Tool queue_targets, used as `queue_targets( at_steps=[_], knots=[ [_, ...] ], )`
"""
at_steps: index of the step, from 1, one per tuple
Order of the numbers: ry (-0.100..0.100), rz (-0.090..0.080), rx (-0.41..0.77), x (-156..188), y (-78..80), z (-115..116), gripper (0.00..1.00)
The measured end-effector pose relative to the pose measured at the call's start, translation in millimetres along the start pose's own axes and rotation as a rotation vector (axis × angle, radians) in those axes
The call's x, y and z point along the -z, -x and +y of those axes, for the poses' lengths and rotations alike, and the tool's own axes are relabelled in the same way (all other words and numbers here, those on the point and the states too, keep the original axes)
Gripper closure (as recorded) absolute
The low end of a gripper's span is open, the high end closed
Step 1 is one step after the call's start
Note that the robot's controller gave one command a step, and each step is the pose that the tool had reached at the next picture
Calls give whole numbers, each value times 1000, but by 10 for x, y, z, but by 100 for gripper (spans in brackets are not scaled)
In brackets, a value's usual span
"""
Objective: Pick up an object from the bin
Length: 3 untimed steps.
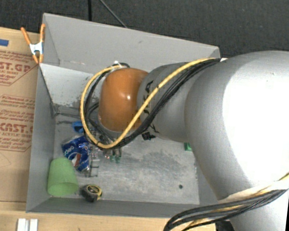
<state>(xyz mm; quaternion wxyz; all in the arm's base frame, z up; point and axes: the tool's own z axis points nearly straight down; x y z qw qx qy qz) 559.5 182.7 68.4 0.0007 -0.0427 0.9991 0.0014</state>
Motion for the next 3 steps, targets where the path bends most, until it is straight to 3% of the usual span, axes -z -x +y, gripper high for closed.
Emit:
queue_targets(
  at_steps=[1, 2, 3],
  knots=[
    [-2, 0, -4, 10, 1, -33, 100],
    [1, -6, -23, 1216, -405, 84, 100],
    [-1, -6, -19, 1619, -305, -17, 100]
  ],
)
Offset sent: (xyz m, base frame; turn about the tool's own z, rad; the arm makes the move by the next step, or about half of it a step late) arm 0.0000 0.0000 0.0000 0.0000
